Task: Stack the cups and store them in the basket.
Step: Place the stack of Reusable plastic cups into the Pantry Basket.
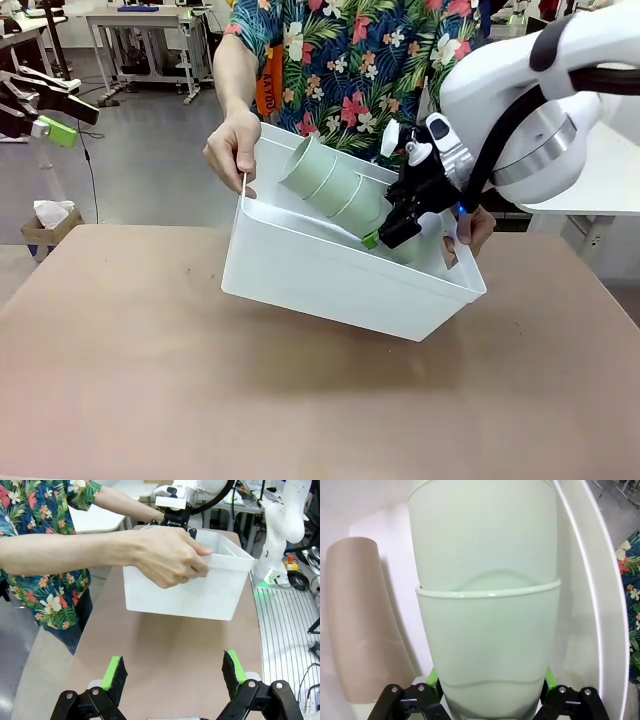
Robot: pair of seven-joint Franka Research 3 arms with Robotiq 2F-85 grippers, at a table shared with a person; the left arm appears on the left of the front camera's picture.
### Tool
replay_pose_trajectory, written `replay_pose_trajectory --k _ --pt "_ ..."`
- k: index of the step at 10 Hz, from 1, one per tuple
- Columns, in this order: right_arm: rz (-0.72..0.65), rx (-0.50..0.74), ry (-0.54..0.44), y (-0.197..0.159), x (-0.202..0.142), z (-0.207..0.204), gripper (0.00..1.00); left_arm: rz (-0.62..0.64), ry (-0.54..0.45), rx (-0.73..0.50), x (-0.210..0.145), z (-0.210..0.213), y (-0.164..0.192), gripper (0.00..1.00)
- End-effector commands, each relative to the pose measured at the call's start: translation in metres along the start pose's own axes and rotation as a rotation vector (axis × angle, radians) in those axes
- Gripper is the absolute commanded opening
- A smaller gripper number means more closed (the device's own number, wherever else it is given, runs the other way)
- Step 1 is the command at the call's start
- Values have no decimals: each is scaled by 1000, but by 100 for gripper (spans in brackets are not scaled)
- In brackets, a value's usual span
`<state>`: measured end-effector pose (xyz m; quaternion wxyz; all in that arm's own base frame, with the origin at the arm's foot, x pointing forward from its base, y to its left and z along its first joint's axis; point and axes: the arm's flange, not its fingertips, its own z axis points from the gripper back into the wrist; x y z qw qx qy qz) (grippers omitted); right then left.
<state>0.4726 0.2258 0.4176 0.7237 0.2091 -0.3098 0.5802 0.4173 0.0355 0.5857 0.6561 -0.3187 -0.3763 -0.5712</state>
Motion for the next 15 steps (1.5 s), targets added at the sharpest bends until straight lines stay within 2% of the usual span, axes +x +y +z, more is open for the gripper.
replay_pose_trajectory --k 1,5,12,13,15 --pt "-22 -23 37 1 11 -6 86 6 -7 -4 3 0 -2 100" --pt "-12 -27 80 10 -2 -1 86 6 -7 -4 3 0 -2 100" --pt "-4 -29 94 19 -11 4 86 6 -7 -4 3 0 -2 100" --pt "28 -24 91 19 -12 8 100 6 -7 -4 3 0 -2 100" --pt "37 -16 81 20 -10 16 100 6 -7 -4 3 0 -2 100"
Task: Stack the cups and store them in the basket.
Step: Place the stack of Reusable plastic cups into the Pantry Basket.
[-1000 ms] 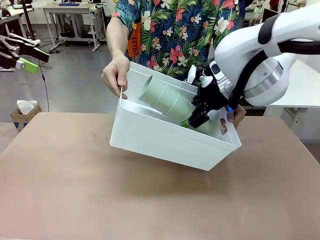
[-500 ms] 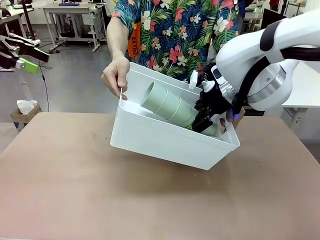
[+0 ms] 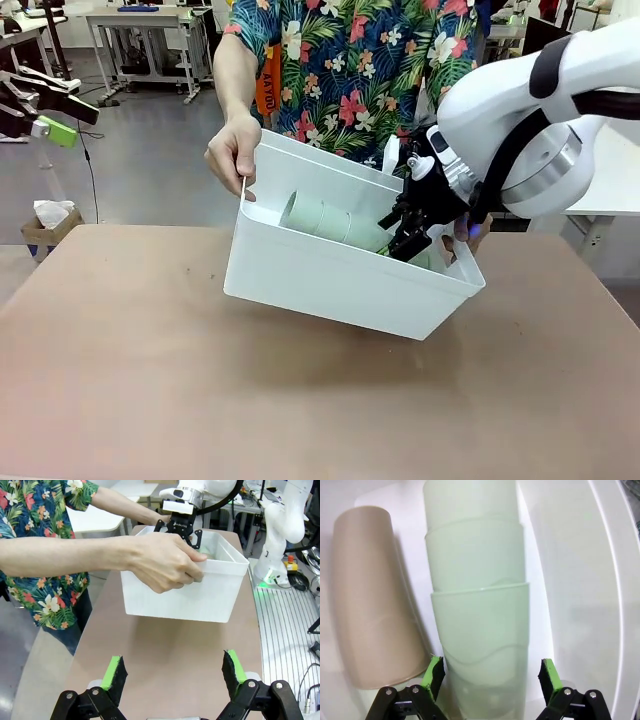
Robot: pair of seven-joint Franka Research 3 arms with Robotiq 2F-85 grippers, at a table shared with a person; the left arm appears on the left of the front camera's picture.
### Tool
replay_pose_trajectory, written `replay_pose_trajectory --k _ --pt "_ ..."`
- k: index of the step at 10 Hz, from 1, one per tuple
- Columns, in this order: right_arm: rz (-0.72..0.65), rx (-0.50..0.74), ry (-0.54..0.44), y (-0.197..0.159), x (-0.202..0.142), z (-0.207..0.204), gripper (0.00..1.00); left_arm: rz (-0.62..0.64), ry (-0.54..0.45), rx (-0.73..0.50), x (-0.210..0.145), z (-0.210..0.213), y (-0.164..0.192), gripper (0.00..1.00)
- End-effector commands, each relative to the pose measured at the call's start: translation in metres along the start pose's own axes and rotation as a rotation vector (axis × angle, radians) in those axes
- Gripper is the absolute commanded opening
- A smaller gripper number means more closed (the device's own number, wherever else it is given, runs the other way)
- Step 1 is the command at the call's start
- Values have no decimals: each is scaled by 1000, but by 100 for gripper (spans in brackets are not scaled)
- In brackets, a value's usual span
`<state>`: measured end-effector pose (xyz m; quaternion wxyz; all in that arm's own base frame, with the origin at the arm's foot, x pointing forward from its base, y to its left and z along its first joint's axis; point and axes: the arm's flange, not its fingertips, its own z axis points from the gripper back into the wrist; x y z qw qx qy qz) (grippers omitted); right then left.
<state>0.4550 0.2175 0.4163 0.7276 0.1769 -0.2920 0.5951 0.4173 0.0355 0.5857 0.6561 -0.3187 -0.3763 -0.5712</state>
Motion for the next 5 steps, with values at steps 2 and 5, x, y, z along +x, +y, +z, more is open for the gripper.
replay_pose_trajectory --k 2,5 --pt "17 10 -19 2 1 19 100 6 -7 -4 3 0 -2 100" --pt "13 17 -77 -2 15 62 100 6 -7 -4 3 0 -2 100"
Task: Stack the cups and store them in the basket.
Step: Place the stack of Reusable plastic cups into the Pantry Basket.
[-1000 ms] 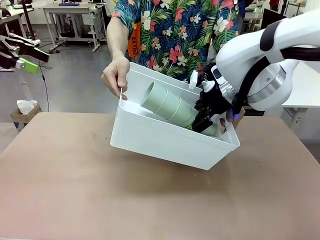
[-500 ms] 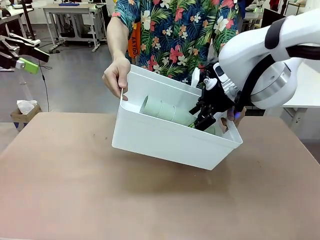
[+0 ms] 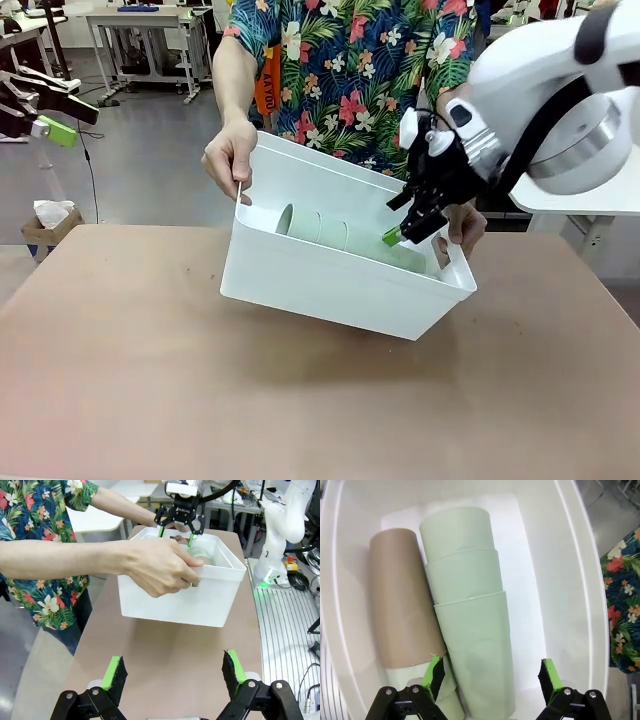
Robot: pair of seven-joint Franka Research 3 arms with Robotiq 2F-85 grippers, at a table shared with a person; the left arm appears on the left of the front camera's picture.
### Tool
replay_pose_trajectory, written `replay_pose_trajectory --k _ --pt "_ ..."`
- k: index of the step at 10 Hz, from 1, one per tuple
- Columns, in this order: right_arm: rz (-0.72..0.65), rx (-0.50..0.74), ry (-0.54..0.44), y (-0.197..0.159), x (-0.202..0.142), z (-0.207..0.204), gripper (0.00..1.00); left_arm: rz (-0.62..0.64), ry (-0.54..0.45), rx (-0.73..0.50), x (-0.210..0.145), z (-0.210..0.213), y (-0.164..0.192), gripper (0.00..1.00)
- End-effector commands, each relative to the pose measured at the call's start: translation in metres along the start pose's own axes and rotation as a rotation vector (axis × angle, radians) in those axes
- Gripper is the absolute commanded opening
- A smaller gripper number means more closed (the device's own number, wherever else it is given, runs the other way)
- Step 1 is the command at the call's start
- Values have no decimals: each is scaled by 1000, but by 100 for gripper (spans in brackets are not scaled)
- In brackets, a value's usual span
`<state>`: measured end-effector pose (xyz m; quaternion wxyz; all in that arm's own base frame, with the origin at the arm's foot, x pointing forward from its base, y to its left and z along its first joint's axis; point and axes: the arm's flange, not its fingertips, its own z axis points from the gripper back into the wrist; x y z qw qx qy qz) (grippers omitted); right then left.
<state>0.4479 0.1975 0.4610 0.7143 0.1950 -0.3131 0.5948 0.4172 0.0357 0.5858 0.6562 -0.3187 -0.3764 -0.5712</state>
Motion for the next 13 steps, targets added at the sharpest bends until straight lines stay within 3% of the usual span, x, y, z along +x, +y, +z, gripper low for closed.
replay_pose_trajectory --k 1,5,8,13 --pt "-2 13 -35 -3 9 28 100 6 -7 -4 3 0 -2 100" --pt "-47 0 -198 -22 -6 103 100 6 -7 -4 3 0 -2 100" --pt "-104 -18 -332 -46 -60 167 100 6 -7 -4 3 0 -2 100" --pt "-109 -19 -483 -56 -179 233 100 6 -7 -4 3 0 -2 100"
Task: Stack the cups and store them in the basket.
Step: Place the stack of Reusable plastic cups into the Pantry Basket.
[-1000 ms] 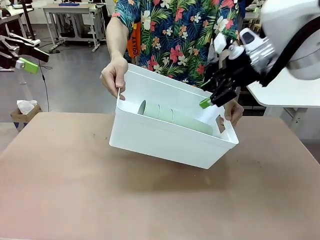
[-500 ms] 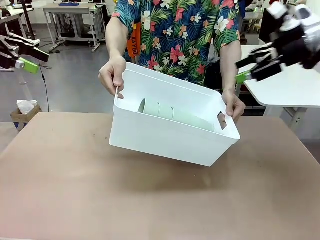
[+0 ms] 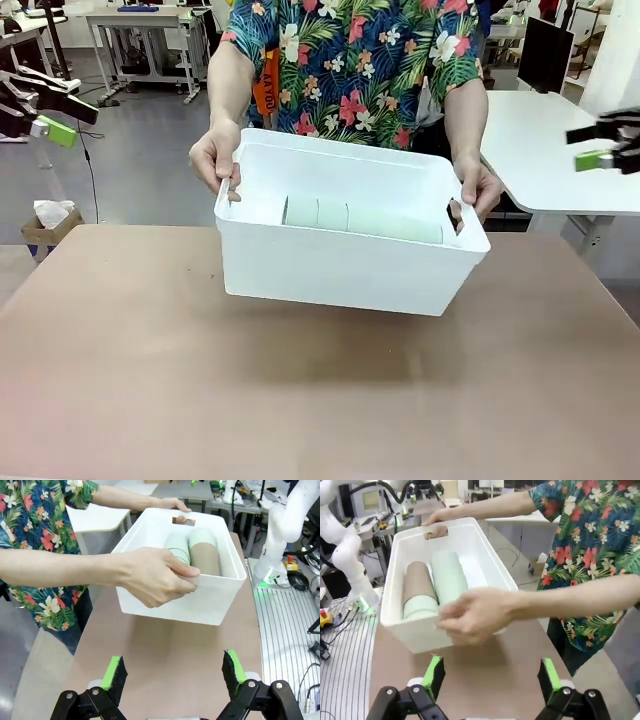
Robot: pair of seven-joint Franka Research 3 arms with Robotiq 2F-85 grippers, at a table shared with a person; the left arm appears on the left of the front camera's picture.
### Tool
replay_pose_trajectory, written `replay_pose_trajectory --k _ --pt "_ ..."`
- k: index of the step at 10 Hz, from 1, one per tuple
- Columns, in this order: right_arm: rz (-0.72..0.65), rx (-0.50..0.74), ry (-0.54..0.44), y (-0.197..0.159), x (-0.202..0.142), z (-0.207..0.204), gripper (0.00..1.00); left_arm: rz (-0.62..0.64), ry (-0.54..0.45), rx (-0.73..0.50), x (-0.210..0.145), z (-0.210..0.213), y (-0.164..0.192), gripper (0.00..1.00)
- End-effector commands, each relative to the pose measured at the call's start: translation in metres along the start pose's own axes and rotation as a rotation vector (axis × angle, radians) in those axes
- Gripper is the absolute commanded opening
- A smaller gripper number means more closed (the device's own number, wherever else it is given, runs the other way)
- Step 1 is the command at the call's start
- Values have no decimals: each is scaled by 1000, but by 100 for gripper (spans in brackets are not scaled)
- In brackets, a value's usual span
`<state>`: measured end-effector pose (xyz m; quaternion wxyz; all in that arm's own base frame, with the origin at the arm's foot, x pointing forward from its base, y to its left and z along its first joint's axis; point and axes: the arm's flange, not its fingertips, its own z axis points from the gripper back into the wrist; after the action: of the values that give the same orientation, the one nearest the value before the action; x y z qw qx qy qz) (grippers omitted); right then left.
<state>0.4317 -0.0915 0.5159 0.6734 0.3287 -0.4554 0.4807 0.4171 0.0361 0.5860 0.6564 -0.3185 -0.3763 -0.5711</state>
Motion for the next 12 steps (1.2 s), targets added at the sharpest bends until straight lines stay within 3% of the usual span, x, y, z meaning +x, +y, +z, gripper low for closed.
replay_pose_trajectory --k 1,3,12 --pt "39 38 -70 -2 -8 11 100 6 -7 -5 3 -1 -2 100" --pt "6 14 -23 1 -11 12 100 6 -7 -5 3 -1 -2 100" --pt "6 14 -23 1 -11 12 100 6 -7 -5 3 -1 -2 100"
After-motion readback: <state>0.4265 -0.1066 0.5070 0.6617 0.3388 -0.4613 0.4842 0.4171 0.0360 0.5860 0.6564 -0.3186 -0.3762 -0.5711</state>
